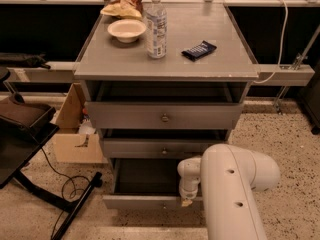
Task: Open bottom drawer
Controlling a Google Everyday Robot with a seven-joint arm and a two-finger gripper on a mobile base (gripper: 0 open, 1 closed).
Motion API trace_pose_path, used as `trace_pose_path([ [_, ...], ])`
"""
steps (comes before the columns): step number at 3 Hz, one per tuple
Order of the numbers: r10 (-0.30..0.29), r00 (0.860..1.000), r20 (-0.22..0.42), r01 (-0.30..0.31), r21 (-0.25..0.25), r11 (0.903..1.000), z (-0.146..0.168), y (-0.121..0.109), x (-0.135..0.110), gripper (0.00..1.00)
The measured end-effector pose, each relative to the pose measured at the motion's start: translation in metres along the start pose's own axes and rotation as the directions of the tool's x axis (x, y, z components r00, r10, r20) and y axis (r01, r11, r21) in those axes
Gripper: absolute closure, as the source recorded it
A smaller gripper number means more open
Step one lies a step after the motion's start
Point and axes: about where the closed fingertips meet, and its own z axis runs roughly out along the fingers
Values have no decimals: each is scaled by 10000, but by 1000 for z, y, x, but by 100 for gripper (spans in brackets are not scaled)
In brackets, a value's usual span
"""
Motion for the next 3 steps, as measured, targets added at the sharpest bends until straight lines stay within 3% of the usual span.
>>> trace_pose_path([
  [1, 0, 10000, 0, 0, 0, 10000, 0, 0, 0, 12],
  [2, -490, 9988, 3, 490, -101, 9987, -3, -4, -9, 0],
  [3, -1433, 9897, 46, 1434, -380, 9889, -56, 3, -16, 0],
])
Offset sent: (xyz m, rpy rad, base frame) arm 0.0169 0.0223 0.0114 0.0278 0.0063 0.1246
